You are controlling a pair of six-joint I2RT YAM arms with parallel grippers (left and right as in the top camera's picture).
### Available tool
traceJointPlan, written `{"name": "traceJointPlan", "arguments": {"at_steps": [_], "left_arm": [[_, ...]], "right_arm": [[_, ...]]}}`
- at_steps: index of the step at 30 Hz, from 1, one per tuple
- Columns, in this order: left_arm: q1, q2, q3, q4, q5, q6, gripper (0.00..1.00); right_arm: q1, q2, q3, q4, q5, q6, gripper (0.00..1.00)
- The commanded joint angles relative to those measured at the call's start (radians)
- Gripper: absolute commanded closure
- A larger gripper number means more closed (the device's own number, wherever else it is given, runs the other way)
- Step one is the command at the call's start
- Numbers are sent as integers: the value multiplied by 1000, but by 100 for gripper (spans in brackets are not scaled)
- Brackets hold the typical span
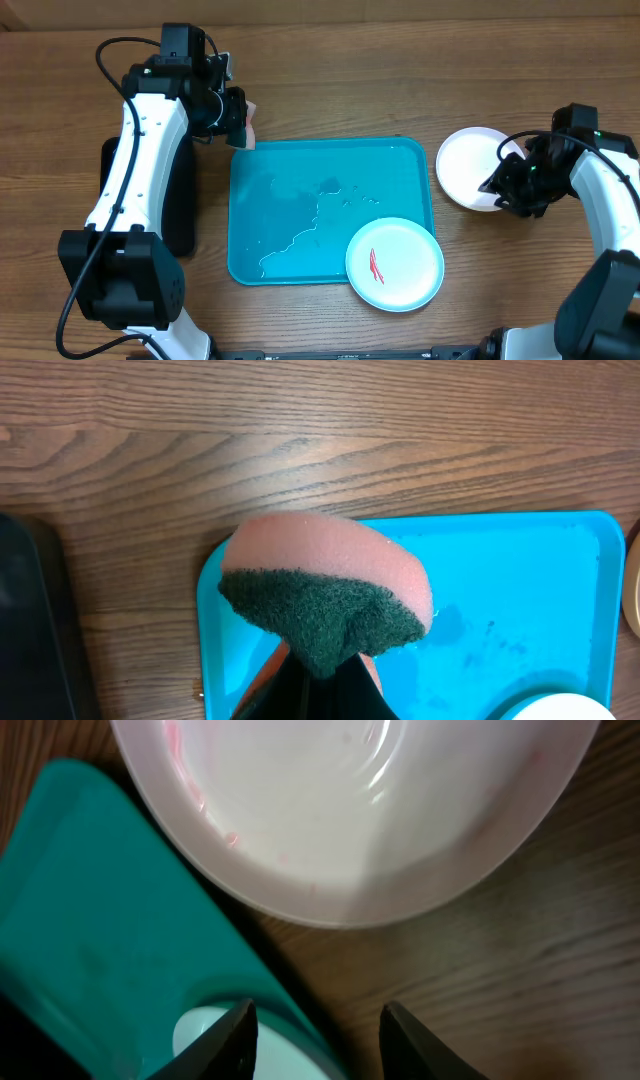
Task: Clean dirty plates on tray and stack at the side
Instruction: 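Set the white plate onto the yellow plate and release, then grasp the remaining white plate's rim and drag it to the tray center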
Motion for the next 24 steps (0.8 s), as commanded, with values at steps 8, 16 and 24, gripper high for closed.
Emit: {"name": "traceJointPlan", "arguments": {"at_steps": [8, 16, 24], "left_arm": [[-55, -1, -6, 5, -25, -3, 96], [-82, -1, -6, 7, -28, -3, 96], [-85, -1, -6, 15, -27, -3, 96]], "right_arm": [[75, -161, -241, 25, -93, -42, 67], [81, -406, -349, 69, -23, 10, 67], [185, -452, -351, 69, 115, 95, 68]]}}
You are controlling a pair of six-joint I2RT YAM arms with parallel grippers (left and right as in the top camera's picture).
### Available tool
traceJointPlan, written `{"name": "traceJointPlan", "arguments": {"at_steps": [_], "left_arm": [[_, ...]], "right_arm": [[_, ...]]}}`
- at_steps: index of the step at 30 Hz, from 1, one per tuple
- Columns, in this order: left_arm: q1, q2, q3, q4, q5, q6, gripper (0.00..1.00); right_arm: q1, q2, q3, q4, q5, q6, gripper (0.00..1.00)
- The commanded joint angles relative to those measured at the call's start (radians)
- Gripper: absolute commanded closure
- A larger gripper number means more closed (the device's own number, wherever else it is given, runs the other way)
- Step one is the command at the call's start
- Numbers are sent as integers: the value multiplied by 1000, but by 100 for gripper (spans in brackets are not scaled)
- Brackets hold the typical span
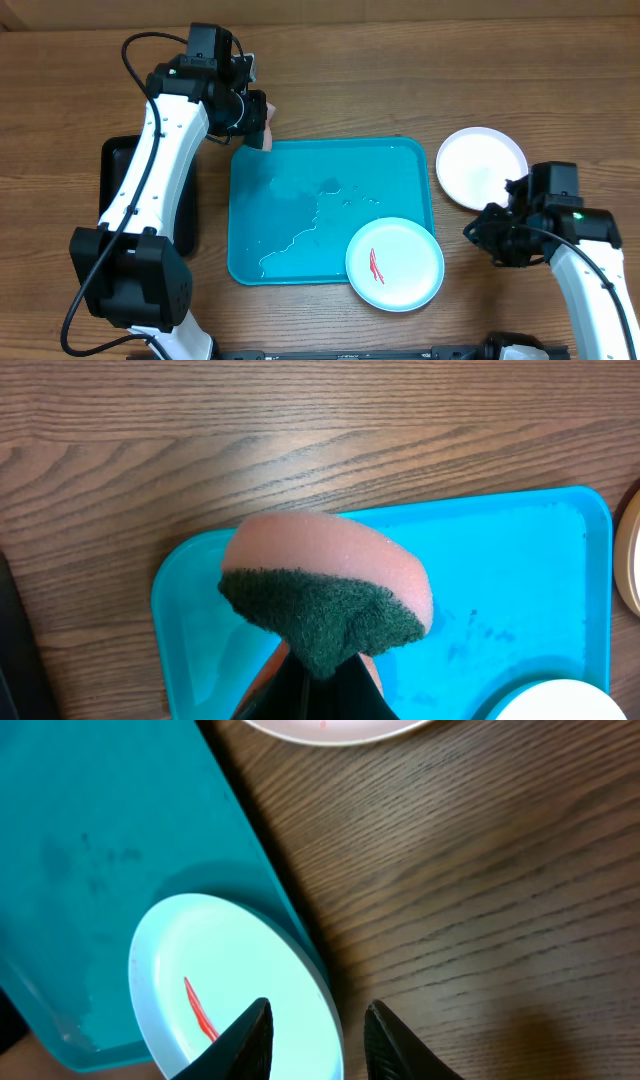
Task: Clean dirty plates on tray and stack at the side
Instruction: 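Grasp the remaining white plate's rim and drag it to the tray center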
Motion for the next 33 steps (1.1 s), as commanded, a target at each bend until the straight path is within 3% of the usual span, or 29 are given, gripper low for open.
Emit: {"name": "traceJointPlan", "arguments": {"at_steps": [1, 12, 19, 26, 28, 33], "left_arm": [[-3, -1, -5, -1, -6, -3, 96], [-3, -1, -5, 6, -7, -3, 96], [-3, -1, -5, 5, -37, -3, 96], [-3, -1, -5, 5, -40, -3, 96], [-3, -1, -5, 4, -40, -3, 96], [-3, -1, -5, 2, -40, -3, 96]], "right_arm": [[56, 16, 3, 8, 52, 42, 67], [236, 103, 3, 18, 111, 52, 65], [257, 219, 3, 36, 188, 42, 59], [257, 342, 3, 95, 137, -13, 60], [257, 353, 3, 101, 121, -16, 62], [257, 352, 3, 99, 87, -31, 78]]}}
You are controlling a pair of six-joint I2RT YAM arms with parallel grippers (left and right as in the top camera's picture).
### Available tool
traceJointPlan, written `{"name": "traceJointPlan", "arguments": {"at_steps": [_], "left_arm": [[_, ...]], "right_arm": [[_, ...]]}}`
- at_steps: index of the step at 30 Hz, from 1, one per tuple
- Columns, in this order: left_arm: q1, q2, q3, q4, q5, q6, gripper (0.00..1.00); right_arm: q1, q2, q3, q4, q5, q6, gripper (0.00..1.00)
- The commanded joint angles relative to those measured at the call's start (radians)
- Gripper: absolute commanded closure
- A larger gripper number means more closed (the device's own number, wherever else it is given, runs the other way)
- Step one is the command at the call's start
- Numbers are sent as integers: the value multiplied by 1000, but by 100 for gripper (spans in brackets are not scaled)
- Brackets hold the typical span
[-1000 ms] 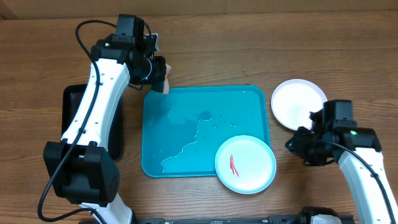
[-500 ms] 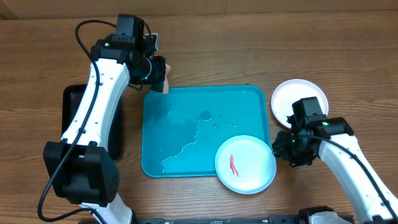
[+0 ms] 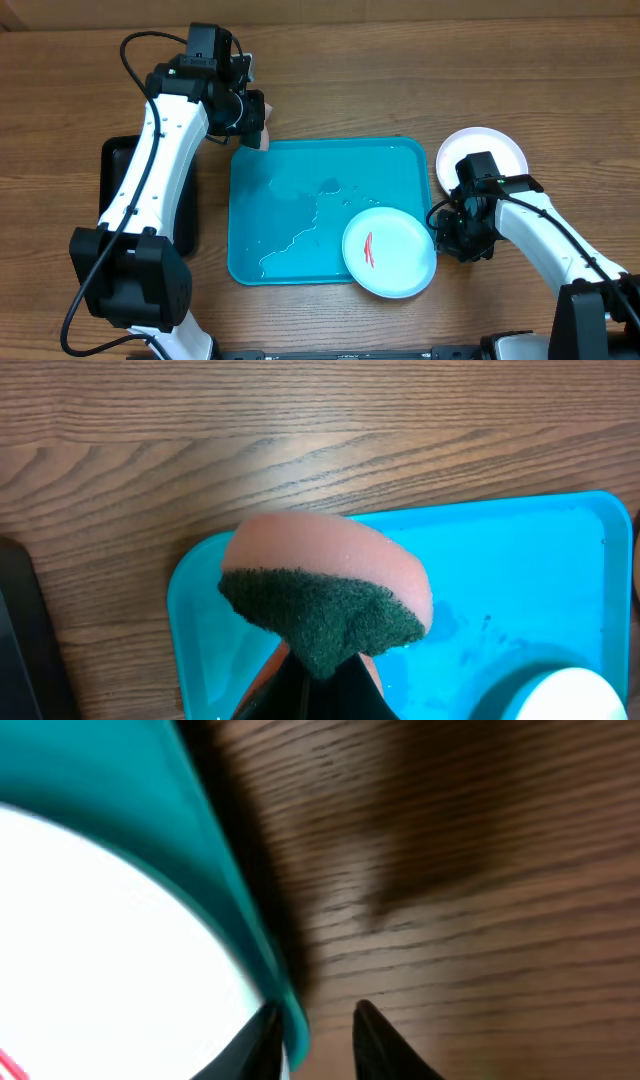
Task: Clean dirty plates on tray and stack at the side
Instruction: 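Grasp the remaining white plate's rim and drag it to the tray center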
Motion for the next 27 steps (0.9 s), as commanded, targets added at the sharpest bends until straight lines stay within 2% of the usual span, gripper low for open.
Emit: {"name": "traceJointPlan", "arguments": {"at_steps": [1, 13, 16, 24, 27], "left_arm": [[-3, -1, -5, 1, -9, -3, 96], [-3, -1, -5, 3, -9, -3, 96], [-3, -1, -5, 3, -9, -3, 95], [-3, -1, -5, 1, -9, -3, 96], [-3, -1, -5, 1, -8, -3, 96]], "right_arm": [[5, -3, 3, -3, -50, -31, 80], [5, -4, 8, -34, -174, -50, 80], [5, -5, 33, -56, -186, -47, 75], [7, -5, 81, -125, -191, -38, 72], [28, -5, 64, -116, -193, 10, 70]]}}
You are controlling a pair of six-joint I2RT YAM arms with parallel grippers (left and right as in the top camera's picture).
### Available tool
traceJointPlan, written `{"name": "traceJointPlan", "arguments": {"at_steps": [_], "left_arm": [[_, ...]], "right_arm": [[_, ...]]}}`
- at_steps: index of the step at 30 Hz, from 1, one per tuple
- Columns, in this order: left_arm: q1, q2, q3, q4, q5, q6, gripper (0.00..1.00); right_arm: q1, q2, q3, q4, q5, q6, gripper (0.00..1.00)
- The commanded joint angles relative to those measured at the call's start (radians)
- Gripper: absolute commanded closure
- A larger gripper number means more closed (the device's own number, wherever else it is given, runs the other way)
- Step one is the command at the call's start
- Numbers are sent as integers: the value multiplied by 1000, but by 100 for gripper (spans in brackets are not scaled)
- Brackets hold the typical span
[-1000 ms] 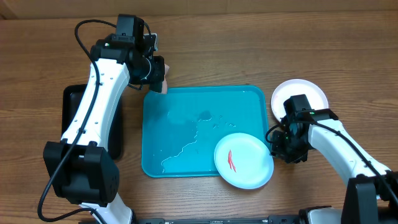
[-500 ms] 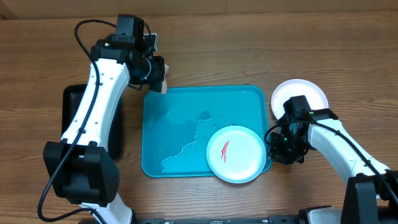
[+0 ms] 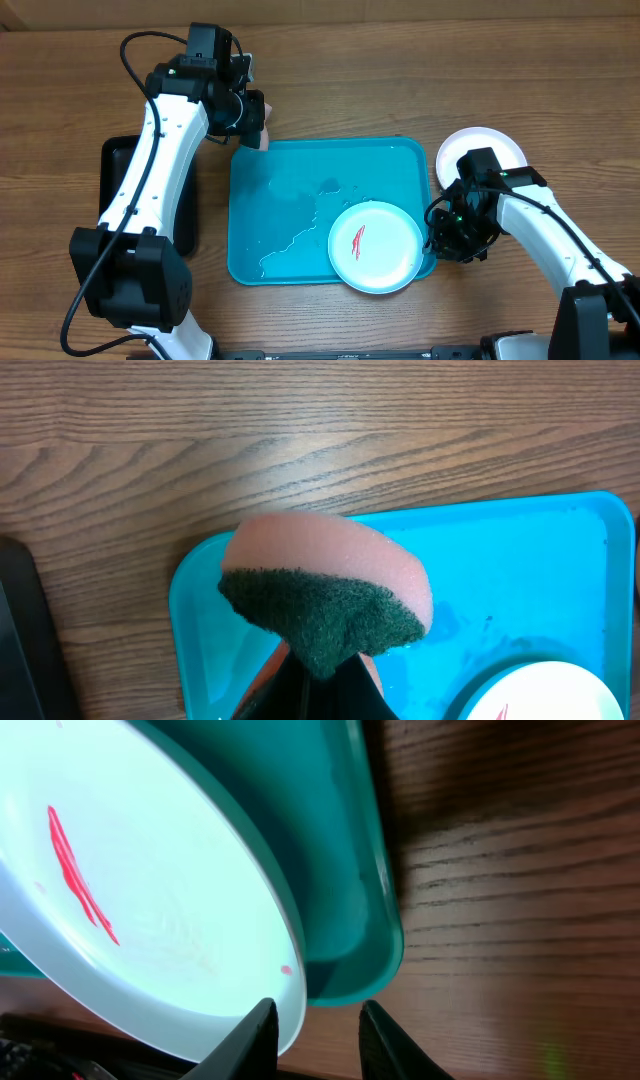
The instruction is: Clean dirty plates on tray and stack at the side
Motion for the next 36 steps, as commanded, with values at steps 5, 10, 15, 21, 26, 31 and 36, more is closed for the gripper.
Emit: {"name": "traceJointPlan", "arguments": {"at_steps": [5, 10, 15, 21, 26, 31, 36], "left_arm": [[-3, -1, -5, 1, -5, -3, 96], [-3, -1, -5, 0, -5, -3, 96], [-3, -1, -5, 1, -6, -3, 96], [-3, -1, -5, 1, -6, -3, 96], [-3, -1, -5, 1, -6, -3, 96], [-3, -1, -5, -2, -5, -4, 96], [-11, -1, -5, -4, -5, -4, 96]], "right_arm": [[108, -5, -62, 101, -13, 119, 70], [184, -5, -76, 135, 72, 202, 77], [236, -5, -76, 165, 106, 241, 91], [250, -5, -65, 349, 26, 277, 96], [250, -2, -8, 446, 26, 276, 96], [258, 64, 80, 458, 52, 272, 96], [314, 212, 192, 398, 64, 247, 96]]}}
